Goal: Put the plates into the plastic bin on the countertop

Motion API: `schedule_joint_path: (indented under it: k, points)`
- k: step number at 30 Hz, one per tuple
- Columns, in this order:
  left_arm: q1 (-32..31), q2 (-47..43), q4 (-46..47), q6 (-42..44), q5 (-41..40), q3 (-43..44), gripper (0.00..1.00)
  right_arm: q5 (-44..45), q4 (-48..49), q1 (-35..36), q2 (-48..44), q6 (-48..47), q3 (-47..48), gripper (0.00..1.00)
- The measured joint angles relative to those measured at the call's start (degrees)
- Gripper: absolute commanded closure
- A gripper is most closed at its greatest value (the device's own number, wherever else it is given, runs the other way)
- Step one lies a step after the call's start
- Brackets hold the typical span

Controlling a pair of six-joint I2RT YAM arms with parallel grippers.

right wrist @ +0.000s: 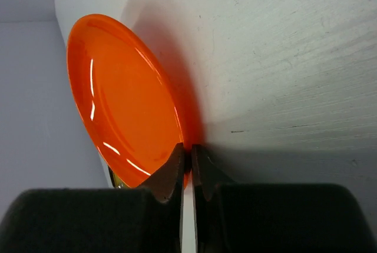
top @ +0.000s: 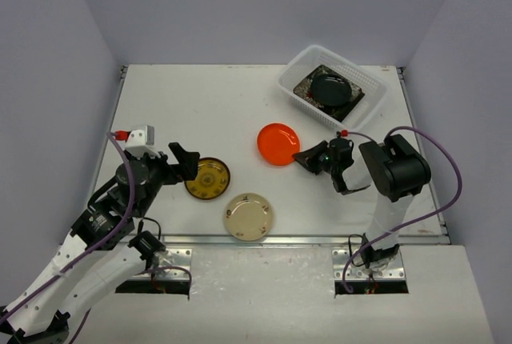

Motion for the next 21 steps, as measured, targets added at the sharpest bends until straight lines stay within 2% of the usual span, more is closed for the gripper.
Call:
schedule_joint_path:
  k: [4,7,12,15,16,21]
  points:
    - [0.00,0.00,0.00,0.02,0.14,0.00,0.00,-0.67,0.47,-0.10,0.18,2.34,0.05,0.69]
    - [0.00,0.04,0.00,0.02,0.25,0.00,0.00,-1.44,-1.46,-0.08,-0.19,2.91,1.69,0.67]
    - [0.00,0.04,0.00,0.02,0.44,0.00,0.00,-2.25,-4.93,0.21,0.50,3.07,4.38,0.75]
    - [0.00,0.02,0.00,0.02,0.44,0.00,0.00,-3.02,-5.44,0.46,2.26,3.42,6.44,0.91]
    - [0.00,-0.02,0.00,0.02,0.44,0.00,0.00,-2.96,-5.62,0.55,2.74,3.25,6.93,0.99]
    - [0.00,-0.43,0.02,0.02,0.44,0.00,0.00,-3.10,-5.74,0.73,2.88,3.59,7.14,1.00]
